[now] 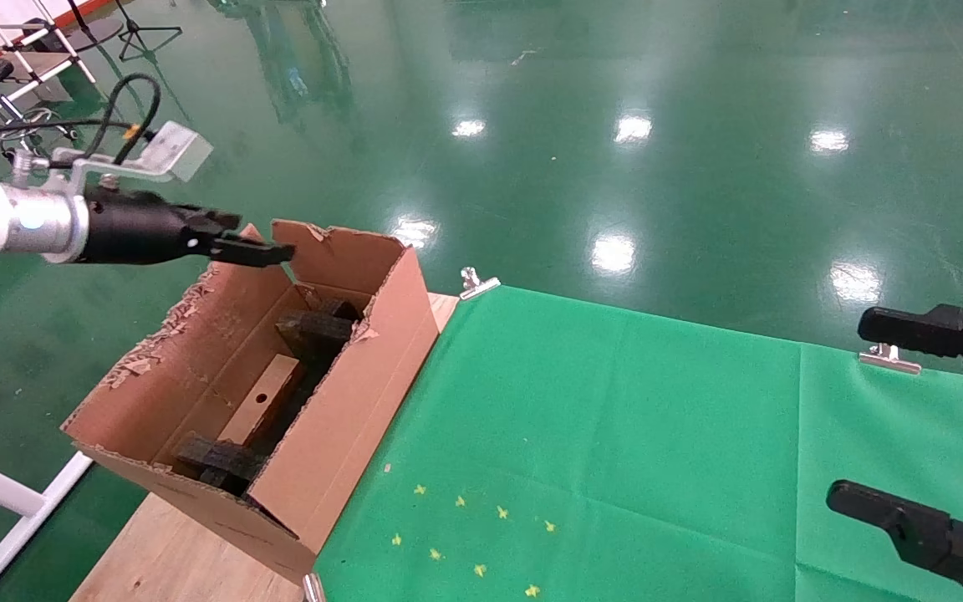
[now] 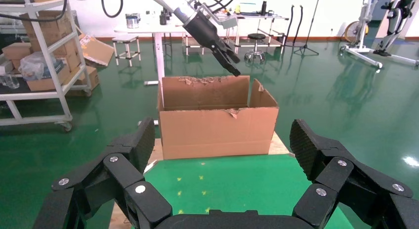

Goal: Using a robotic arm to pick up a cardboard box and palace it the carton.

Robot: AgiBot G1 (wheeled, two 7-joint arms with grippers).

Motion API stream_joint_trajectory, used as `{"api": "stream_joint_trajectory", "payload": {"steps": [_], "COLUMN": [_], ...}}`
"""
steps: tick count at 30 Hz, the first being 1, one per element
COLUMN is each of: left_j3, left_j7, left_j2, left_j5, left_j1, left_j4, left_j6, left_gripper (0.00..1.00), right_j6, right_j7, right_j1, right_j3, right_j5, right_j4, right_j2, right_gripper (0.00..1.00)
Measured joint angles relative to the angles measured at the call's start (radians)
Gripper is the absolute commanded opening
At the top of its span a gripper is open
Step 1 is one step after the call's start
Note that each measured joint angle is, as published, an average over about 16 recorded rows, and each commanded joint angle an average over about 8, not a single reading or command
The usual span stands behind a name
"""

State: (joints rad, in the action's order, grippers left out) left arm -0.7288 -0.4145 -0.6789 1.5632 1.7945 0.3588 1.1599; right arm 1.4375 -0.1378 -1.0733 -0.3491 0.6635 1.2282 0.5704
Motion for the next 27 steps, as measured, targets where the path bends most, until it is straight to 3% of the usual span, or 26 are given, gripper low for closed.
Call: {"api": "stream_joint_trajectory", "payload": {"steps": [27], "left_j3": [0.212], "left_j7": [0.107], "left_j2": [0.032], "left_j5": [-0.393], "left_j1": [-0.34], "left_j4": [0.438], "left_j6": [0.159], "left_gripper": [1.0], "right_j6": [0.0], "right_j7": [0.0], "right_j1": [0.0], "right_j3": [0.0], "right_j5": [0.0], "right_j4": [0.0], "right_j2": [0.0], "right_gripper": [1.0]}}
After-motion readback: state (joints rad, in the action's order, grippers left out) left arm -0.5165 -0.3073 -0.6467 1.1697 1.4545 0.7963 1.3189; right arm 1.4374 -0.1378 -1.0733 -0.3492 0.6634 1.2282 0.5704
